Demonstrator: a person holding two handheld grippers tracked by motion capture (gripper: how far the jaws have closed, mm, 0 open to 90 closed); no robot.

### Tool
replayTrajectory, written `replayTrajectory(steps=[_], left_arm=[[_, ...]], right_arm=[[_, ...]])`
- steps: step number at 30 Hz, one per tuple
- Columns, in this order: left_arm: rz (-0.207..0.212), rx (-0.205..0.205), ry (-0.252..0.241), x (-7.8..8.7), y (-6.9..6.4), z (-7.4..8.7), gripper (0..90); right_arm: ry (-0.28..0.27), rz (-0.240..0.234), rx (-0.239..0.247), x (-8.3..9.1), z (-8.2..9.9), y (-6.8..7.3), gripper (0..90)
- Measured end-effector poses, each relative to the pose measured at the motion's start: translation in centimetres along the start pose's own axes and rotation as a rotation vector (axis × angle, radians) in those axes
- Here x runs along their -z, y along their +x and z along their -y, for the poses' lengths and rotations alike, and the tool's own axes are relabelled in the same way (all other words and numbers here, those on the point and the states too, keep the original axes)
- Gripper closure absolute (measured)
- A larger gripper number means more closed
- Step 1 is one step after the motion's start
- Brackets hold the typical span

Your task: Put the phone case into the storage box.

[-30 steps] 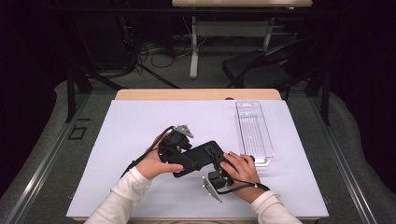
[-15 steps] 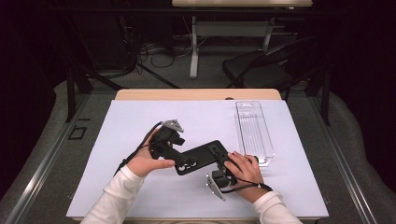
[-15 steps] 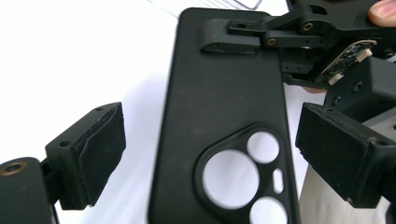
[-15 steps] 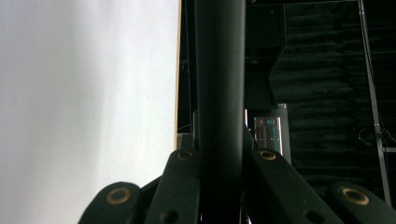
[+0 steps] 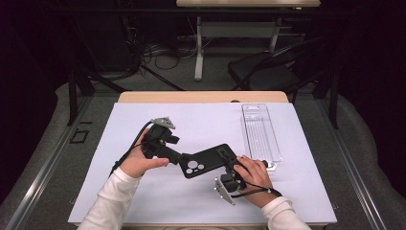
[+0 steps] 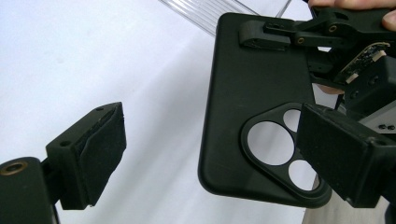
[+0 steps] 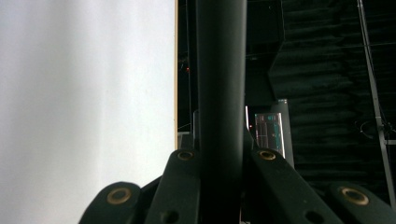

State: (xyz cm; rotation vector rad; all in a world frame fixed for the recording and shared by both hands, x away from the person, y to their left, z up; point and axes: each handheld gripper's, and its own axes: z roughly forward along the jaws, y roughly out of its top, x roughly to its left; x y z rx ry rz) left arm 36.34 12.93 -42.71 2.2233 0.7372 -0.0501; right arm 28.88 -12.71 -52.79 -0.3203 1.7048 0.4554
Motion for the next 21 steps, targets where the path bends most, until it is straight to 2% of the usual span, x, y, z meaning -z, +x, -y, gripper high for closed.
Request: replayTrajectory(steps=[2,3,11,15,21], left_arm=[[-0.016,0.0,0.004,0.2,0.0,0.0,9.3],[-0.003,0.001,-0.005,0.2,0.1,0.0,9.3],[-0.017,0.009,-0.019,0.9,0.4,0.2,9.4],[-0.015,0.016,-0.026,1.1,0.5,0.2,9.4],[-0.024,0.016,-0.03,1.4,0.7,0.3,9.9]], right_arm=[[0.0,-0.002,-0.002,0.0,0.0,0.0,86.6],[-0.003,-0.004,0.001,0.0,0.0,0.0,86.6],[-0.003,0.0,0.004,0.1,0.0,0.0,86.4],[-0.006,0.005,-0.005,0.1,0.0,-0.1,86.6],[-0.005,-0.015,-0.029,0.1,0.1,-0.3,86.8]])
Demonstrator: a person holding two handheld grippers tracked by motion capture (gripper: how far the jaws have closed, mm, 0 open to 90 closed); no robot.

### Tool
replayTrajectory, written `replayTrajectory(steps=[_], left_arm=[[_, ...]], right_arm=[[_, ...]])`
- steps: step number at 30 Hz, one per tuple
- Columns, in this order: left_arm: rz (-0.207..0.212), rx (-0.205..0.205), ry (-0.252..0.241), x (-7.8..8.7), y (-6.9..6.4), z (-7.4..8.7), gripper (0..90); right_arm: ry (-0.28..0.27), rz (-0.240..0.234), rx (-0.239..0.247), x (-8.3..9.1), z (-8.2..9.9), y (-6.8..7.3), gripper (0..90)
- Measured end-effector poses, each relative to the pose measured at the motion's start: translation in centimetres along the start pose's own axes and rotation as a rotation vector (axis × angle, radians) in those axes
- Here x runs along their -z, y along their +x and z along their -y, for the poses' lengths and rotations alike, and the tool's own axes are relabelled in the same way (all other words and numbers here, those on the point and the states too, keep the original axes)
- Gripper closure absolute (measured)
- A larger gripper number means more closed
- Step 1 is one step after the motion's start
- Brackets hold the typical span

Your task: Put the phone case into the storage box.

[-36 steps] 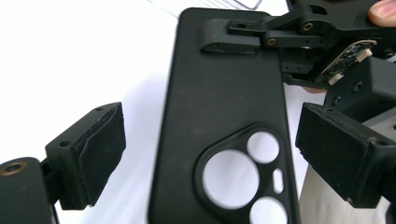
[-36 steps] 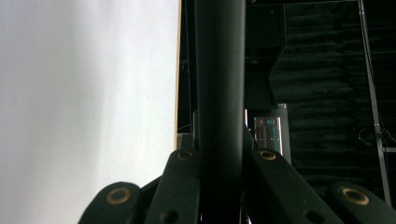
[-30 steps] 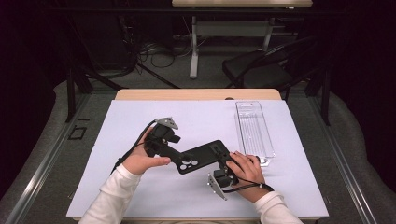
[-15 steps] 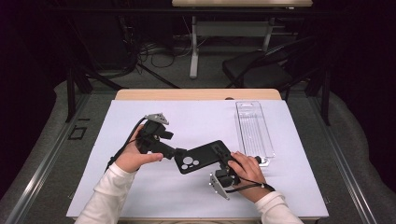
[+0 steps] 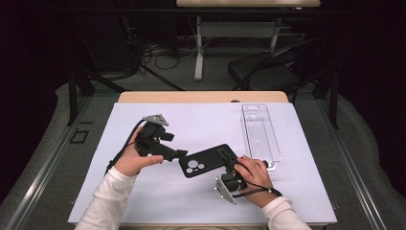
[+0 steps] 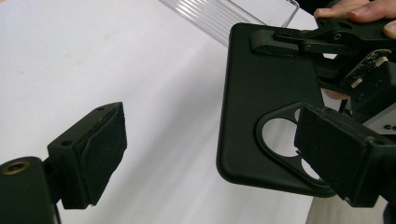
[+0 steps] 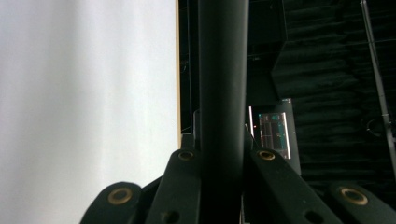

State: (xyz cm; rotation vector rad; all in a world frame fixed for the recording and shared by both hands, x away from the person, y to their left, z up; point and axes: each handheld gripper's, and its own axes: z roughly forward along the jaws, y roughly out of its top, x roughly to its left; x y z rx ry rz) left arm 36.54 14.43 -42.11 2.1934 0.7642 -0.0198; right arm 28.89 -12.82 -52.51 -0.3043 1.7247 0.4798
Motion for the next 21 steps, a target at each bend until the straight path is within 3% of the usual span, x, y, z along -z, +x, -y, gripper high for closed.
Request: replayTrajectory(steps=[12,17,21], left_arm=[[-0.028,-0.016,-0.005,0.23,0.33,0.2,15.5],[-0.039,-0.022,-0.011,0.42,0.51,0.27,15.8],[-0.052,-0.031,-0.032,0.75,0.69,0.35,16.0]], right_arm=[[-0.004,-0.017,-0.02,0.09,-0.03,-0.27,86.9],[-0.011,-0.034,-0.071,0.19,0.05,-0.5,86.8],[-0.031,-0.051,-0.141,0.27,0.3,-0.83,86.9]])
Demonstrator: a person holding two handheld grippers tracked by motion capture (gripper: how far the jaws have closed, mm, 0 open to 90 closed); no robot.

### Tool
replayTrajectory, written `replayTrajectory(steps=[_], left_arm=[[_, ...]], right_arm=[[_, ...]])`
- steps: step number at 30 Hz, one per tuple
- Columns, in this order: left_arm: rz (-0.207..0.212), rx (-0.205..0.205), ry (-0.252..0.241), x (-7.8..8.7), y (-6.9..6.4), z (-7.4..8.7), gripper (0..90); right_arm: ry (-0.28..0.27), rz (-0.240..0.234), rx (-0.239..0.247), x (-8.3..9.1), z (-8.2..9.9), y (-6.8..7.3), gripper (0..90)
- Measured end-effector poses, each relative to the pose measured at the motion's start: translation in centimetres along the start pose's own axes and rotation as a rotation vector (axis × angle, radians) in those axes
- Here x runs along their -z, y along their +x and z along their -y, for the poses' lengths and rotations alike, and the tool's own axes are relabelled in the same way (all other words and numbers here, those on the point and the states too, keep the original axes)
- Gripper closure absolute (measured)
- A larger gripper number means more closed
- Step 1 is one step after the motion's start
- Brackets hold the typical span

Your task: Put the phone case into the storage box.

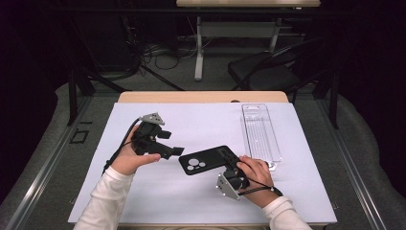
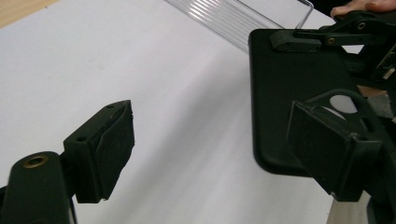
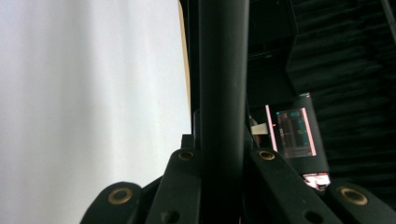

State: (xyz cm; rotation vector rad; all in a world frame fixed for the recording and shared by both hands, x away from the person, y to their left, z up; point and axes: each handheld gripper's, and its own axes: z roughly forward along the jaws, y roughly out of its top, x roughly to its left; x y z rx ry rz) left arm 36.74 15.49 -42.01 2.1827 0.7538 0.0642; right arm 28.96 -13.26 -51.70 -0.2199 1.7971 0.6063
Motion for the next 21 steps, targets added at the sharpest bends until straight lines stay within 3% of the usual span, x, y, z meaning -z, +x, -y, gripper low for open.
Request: replayTrajectory(steps=[1,2,5,6,8,9,21], left_arm=[[-0.001,-0.001,-0.003,0.1,0.1,0.0,16.1],[-0.011,-0.01,-0.009,0.3,0.2,0.1,16.3],[-0.016,-0.017,-0.017,0.5,0.4,0.2,16.5],[-0.018,-0.017,-0.022,0.6,0.5,0.2,17.9],[-0.022,-0.02,-0.029,0.7,0.6,0.3,18.0],[-0.02,-0.021,-0.037,0.8,0.7,0.3,18.8],[-0.011,-0.06,-0.02,0.2,0.4,0.4,23.0]], right_arm=[[-0.001,-0.005,-0.006,0.0,0.1,-0.1,86.9],[-0.003,-0.02,-0.047,0.1,0.1,-0.3,86.9],[-0.012,-0.041,-0.08,0.2,0.2,-0.5,87.0],[-0.025,-0.062,-0.133,0.2,0.3,-0.6,87.0],[-0.022,-0.078,-0.159,0.2,0.3,-0.7,87.0],[-0.031,-0.107,-0.226,0.2,0.4,-0.8,87.1],[-0.073,-0.192,-0.389,0.1,1.0,-1.3,87.1]])
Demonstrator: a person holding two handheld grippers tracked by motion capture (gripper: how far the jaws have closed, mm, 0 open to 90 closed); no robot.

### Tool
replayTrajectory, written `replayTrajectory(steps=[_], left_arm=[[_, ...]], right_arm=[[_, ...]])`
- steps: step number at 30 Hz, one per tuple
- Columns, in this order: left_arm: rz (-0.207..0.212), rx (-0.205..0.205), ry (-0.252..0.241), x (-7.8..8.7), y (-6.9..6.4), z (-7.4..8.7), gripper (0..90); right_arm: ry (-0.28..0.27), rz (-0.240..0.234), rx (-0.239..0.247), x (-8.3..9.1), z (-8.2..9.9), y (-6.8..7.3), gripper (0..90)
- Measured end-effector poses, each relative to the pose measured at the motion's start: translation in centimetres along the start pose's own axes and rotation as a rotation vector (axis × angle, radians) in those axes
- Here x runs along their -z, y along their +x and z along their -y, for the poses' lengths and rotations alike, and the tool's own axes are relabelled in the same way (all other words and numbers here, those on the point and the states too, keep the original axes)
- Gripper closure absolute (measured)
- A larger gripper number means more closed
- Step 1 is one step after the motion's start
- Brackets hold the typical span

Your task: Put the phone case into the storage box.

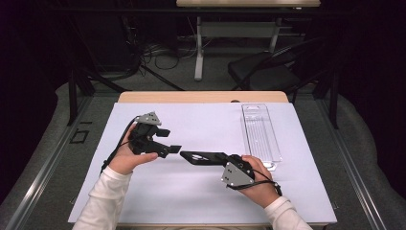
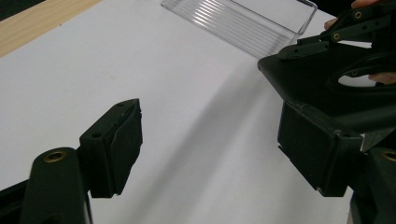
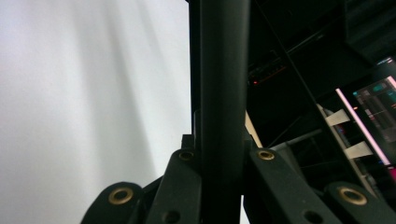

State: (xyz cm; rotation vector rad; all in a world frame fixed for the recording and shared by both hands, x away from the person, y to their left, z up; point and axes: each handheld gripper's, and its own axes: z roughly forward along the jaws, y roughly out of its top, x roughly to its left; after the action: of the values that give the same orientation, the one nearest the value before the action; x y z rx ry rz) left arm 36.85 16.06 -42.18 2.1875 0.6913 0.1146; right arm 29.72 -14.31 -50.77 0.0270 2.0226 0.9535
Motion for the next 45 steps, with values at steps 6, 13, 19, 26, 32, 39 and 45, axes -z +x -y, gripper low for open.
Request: replayTrajectory(steps=[6,13,19,26,32,39,45], left_arm=[[0.01,-0.006,-0.018,0.2,0.1,0.1,24.8],[0.055,-0.035,-0.04,0.0,-0.2,0.1,25.8],[0.08,-0.052,-0.068,-0.3,-0.6,0.0,28.6],[0.095,-0.066,-0.077,-0.4,-1.0,-0.1,36.8],[0.126,-0.079,-0.042,-0.9,-1.2,0.0,41.1],[0.15,-0.111,-0.038,-1.4,-1.8,0.0,44.2],[0.174,-0.164,-0.056,-2.2,-2.5,-0.2,46.5]], right_arm=[[-0.022,-0.033,-0.089,0.1,0.4,-0.5,87.2],[-0.058,-0.068,-0.172,0.2,0.7,-0.9,87.2],[-0.076,-0.094,-0.22,0.1,1.0,-1.1,87.2],[-0.094,-0.117,-0.246,0.0,1.1,-1.1,87.2],[-0.101,-0.124,-0.261,-0.1,1.2,-1.1,87.2],[-0.107,-0.138,-0.279,-0.1,1.3,-1.1,87.2],[-0.119,-0.154,-0.292,-0.1,1.3,-1.1,87.1]])
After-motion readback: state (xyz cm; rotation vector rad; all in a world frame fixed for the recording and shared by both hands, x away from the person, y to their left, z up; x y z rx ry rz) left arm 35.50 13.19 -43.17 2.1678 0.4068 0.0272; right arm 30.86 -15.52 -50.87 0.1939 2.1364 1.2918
